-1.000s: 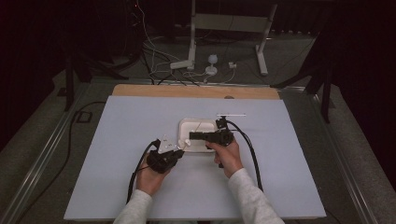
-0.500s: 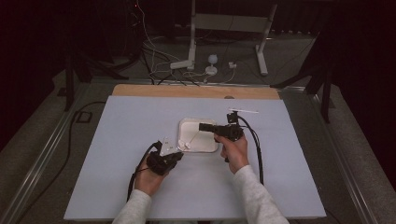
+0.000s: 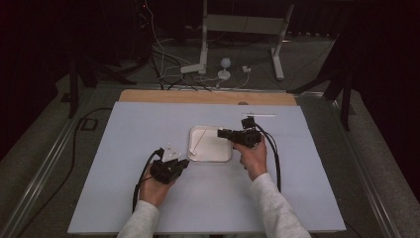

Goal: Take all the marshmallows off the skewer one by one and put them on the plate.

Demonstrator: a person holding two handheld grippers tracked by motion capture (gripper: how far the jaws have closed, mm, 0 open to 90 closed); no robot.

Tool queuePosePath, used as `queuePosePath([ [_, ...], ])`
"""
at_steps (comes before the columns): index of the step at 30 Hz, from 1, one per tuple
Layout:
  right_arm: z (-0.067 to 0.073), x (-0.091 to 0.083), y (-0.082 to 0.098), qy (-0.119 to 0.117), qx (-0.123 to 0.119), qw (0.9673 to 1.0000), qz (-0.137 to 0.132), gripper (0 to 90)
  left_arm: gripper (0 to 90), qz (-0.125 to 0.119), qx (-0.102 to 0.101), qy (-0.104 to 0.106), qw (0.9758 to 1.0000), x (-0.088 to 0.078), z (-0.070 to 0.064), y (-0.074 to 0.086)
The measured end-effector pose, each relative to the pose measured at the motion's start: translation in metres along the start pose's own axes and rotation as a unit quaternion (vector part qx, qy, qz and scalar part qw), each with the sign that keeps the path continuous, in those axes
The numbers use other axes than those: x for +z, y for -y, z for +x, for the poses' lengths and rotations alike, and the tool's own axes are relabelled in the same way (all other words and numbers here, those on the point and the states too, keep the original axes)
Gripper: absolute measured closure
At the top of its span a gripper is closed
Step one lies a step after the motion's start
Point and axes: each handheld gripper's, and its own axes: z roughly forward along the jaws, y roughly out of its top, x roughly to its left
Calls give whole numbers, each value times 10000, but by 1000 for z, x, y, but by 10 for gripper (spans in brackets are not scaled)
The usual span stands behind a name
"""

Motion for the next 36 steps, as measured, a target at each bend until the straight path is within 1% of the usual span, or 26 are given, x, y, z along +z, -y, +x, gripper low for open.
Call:
queuePosePath([
  [2,-3,4,1,53,29,10000,65,720,900,5,-22,-9,10000,0,1,0],
  [4,-6,7,2,84,98,9998,133,676,900,1,-36,5,10000,1,1,0],
  [5,-7,9,3,172,100,9996,180,580,900,-5,-45,7,10000,1,1,0],
  [6,-7,9,3,172,100,9996,180,580,900,0,-46,-1,10000,1,1,0],
  [8,-9,12,4,161,130,9995,245,499,900,12,-71,0,10000,2,2,0],
  [10,-9,13,5,167,115,9995,243,437,900,20,-69,1,10000,4,2,0],
  [11,-8,14,6,134,118,9995,262,391,900,26,-75,4,10000,4,2,0],
  [12,-8,14,6,134,118,9995,262,391,900,27,-88,3,10000,5,2,0],
  [14,-6,13,7,-77,89,9996,252,351,900,20,-104,10,9999,5,2,0],
  [16,-1,14,8,-234,30,9994,255,309,900,2,-138,6,9999,7,2,-1],
  [17,5,15,10,-397,-12,9988,286,294,900,-3,-157,13,9999,7,2,-1],
  [18,5,15,10,-397,-12,9988,286,294,900,-14,-158,12,9999,8,2,-2],
  [20,12,18,13,-492,-106,9981,357,294,900,-43,-188,13,9998,9,2,-3],
  [21,18,22,16,-587,-153,9973,403,302,900,-62,-208,12,9998,9,2,-3],
  [22,20,24,18,-649,-158,9968,432,310,900,-80,-218,15,9997,9,2,-4],
  [23,20,24,18,-649,-158,9968,432,310,900,-98,-236,18,9997,9,2,-4],
  [28,30,35,26,-923,-169,9940,555,383,900,-233,-327,47,9992,8,1,-6],
  [31,33,41,29,-1086,-100,9921,620,439,900,-287,-366,60,9989,7,0,-7],
  [34,33,46,32,-1266,50,9897,665,495,900,-355,-398,115,9985,7,0,-7],
  [36,33,49,33,-1341,147,9884,697,520,900,-378,-368,136,9985,6,0,-7],
])
